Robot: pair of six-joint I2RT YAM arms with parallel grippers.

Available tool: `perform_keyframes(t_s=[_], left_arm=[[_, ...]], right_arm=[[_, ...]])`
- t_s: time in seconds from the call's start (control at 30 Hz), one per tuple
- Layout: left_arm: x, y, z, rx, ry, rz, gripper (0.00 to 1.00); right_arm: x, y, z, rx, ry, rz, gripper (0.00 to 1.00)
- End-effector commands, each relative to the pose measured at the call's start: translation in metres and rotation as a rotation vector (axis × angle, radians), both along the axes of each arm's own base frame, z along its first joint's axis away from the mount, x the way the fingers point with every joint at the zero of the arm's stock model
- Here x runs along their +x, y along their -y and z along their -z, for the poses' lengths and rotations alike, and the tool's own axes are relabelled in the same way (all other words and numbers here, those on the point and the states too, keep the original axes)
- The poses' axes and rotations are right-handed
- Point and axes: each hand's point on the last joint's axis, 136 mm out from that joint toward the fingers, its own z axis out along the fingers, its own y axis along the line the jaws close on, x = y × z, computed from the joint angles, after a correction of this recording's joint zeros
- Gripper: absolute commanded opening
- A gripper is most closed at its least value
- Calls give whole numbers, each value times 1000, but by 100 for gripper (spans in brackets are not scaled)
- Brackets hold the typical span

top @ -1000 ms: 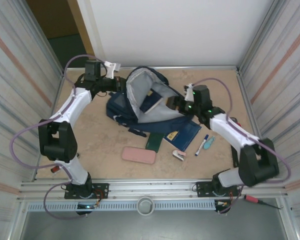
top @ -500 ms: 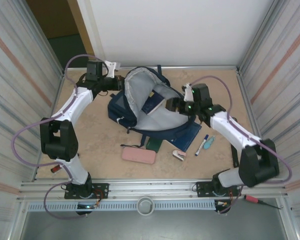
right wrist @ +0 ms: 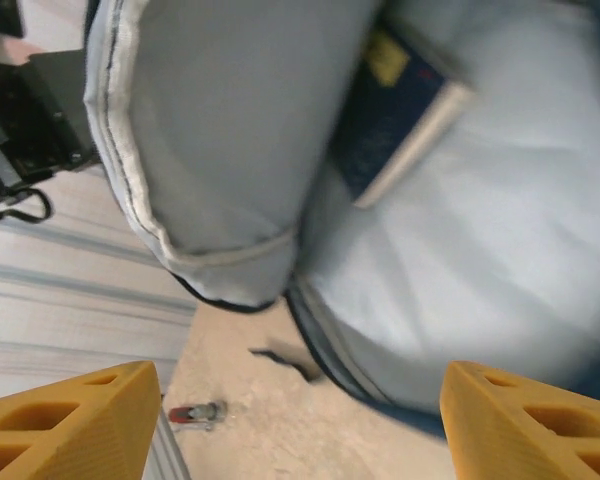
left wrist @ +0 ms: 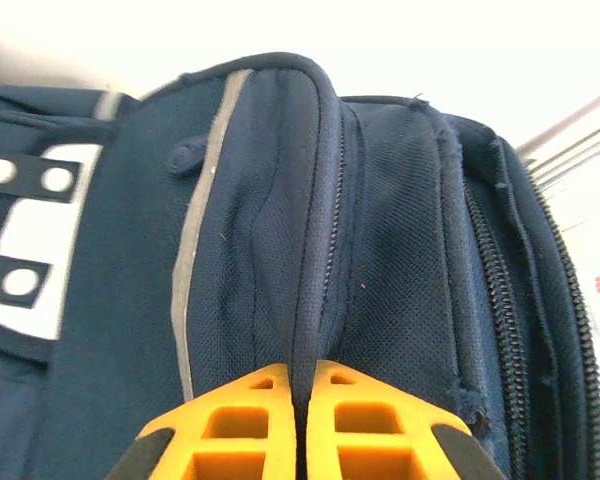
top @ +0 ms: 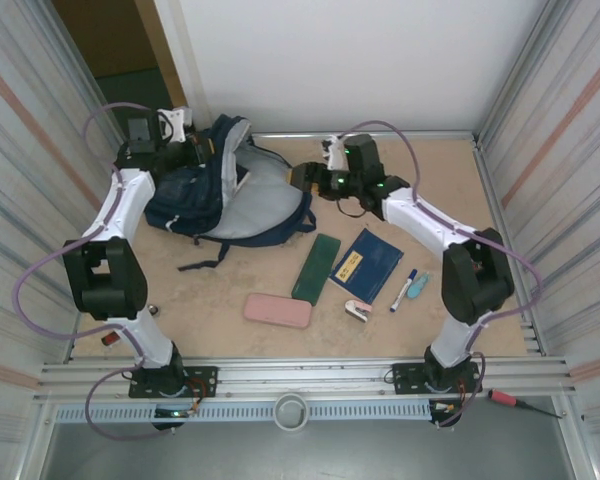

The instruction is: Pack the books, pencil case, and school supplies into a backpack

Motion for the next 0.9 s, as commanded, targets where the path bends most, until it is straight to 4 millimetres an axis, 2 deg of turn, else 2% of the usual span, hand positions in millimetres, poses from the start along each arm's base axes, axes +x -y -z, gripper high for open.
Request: perform_keyframes(t_s=[0.0,0.07,0.17,0.27,0.33,0.4,0.43,0.47,0.53,0.57,0.63,0.67,0.73,0.87], left_arm=[[1,23,-6,17,43,80,0],[1,37,14,58,-2,114,4],[-3,59,28,125,-28,160,10],[-16,82,28,155,-21,182,25],[-31,96,26,168,-12,166,39],[-50,108,33,192,-17,114,53],[-62,115,38,194,-22,94,59],[-73,126,42,182,-20,104,61],[-101,152,55,166,-25,165,65],[-111,158,60,166,-40,175,65],[-127,167,73,174,-67,190,65],[-130,168,77,178,-73,187,65],[-137,170,83,183,-85,188,65],[-143,171,84,179,-90,191,65]], right_arm=[[-11,73,24,-114,-57,147,73],[-26,121,42,-225,-89,245,75],[-57,183,70,-422,-131,365,77],[-85,222,96,-541,-185,425,79],[-94,235,109,-554,-236,426,80],[-94,236,115,-521,-267,408,80],[-90,230,115,-496,-267,387,80],[-87,220,113,-465,-255,354,79],[-81,184,108,-403,-216,247,77],[-81,169,110,-390,-215,202,77],[-80,142,123,-385,-253,125,73],[-79,135,131,-382,-281,107,70],[-76,129,152,-367,-349,104,65],[-53,136,172,-343,-391,158,58]])
